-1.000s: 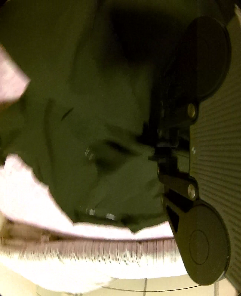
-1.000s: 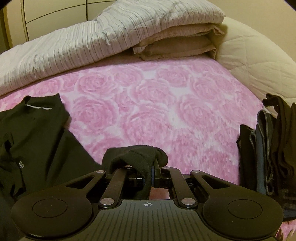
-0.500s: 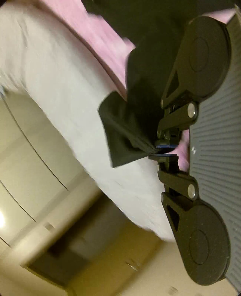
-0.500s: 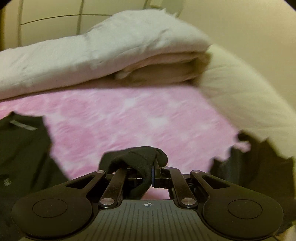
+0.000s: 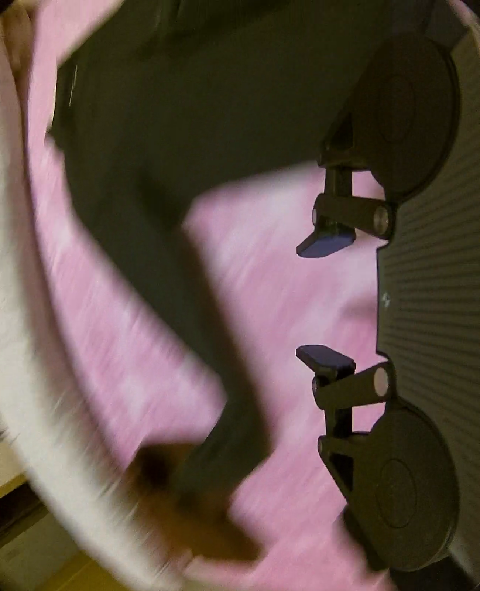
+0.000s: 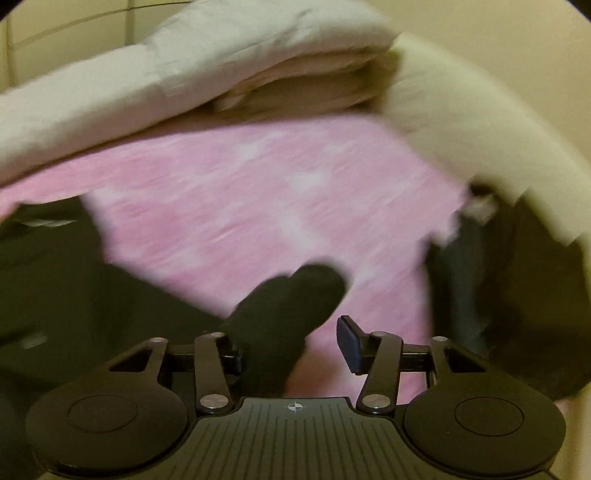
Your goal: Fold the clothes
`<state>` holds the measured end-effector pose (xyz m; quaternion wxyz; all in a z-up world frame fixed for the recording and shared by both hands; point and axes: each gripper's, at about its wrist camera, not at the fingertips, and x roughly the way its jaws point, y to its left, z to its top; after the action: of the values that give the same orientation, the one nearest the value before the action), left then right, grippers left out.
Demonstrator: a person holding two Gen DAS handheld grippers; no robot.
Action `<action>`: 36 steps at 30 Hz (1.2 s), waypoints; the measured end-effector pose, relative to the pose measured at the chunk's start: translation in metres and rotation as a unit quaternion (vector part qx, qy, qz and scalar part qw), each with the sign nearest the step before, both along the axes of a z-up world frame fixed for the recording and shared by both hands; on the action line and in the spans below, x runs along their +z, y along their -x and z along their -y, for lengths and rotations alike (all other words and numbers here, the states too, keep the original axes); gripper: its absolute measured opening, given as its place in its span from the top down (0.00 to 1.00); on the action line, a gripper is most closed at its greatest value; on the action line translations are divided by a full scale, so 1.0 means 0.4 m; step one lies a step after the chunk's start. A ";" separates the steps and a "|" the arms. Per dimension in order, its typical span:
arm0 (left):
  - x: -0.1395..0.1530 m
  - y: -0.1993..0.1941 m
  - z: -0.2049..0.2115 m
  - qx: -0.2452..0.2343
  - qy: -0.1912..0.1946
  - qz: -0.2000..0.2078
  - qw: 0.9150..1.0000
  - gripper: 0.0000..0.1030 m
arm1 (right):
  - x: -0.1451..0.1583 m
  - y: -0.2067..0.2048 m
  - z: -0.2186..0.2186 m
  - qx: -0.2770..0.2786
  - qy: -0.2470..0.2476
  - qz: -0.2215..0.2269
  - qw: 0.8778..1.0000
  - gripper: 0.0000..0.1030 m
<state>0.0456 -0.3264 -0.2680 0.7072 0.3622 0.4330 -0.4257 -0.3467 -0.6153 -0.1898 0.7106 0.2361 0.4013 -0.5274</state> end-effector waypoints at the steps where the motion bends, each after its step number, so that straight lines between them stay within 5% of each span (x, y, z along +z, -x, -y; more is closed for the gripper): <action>1: -0.013 0.037 -0.028 -0.003 -0.005 -0.026 1.000 0.46 | -0.007 -0.003 -0.032 0.023 -0.027 0.026 0.999 0.51; 4: -0.050 0.149 -0.110 -0.012 -0.022 -0.102 0.994 0.44 | -0.049 -0.020 -0.145 0.125 -0.115 0.071 0.983 0.51; 6: -0.076 0.199 -0.158 -0.002 -0.040 -0.128 0.991 0.44 | -0.077 -0.024 -0.215 0.169 -0.144 0.061 0.973 0.51; 10: -0.109 0.242 -0.226 0.027 -0.045 -0.159 0.986 0.44 | -0.129 0.021 -0.284 0.126 -0.138 -0.004 0.982 0.51; 13: -0.125 0.262 -0.244 0.022 -0.037 -0.191 0.981 0.53 | -0.144 0.060 -0.296 0.093 -0.182 0.054 0.977 0.51; 16: -0.126 0.289 -0.250 -0.018 -0.030 -0.185 0.982 0.81 | -0.161 0.055 -0.322 0.135 -0.213 0.083 0.964 0.50; 19: -0.116 0.307 -0.253 -0.051 -0.027 -0.173 0.983 0.93 | -0.211 0.050 -0.359 0.153 -0.222 0.081 0.959 0.50; 21: -0.106 0.310 -0.259 -0.064 -0.023 -0.165 0.984 0.94 | -0.241 0.049 -0.375 0.155 -0.223 0.089 0.958 0.51; 24: -0.083 0.302 -0.286 -0.057 -0.019 -0.152 0.987 0.95 | -0.248 0.039 -0.381 0.176 -0.224 0.095 0.954 0.97; 31: 0.077 0.279 -0.368 -0.048 -0.012 -0.127 0.991 0.98 | -0.090 0.167 -0.341 0.203 -0.219 0.036 0.954 0.98; 36: 0.082 0.368 -0.368 -0.072 -0.053 -0.130 0.987 0.98 | -0.036 0.247 -0.401 0.241 -0.239 -0.022 0.940 0.98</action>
<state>-0.1015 -0.1792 -0.2351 0.5921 0.3709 0.5159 -0.4957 -0.4455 -0.4550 -0.2040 0.7301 0.2839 0.5759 -0.2338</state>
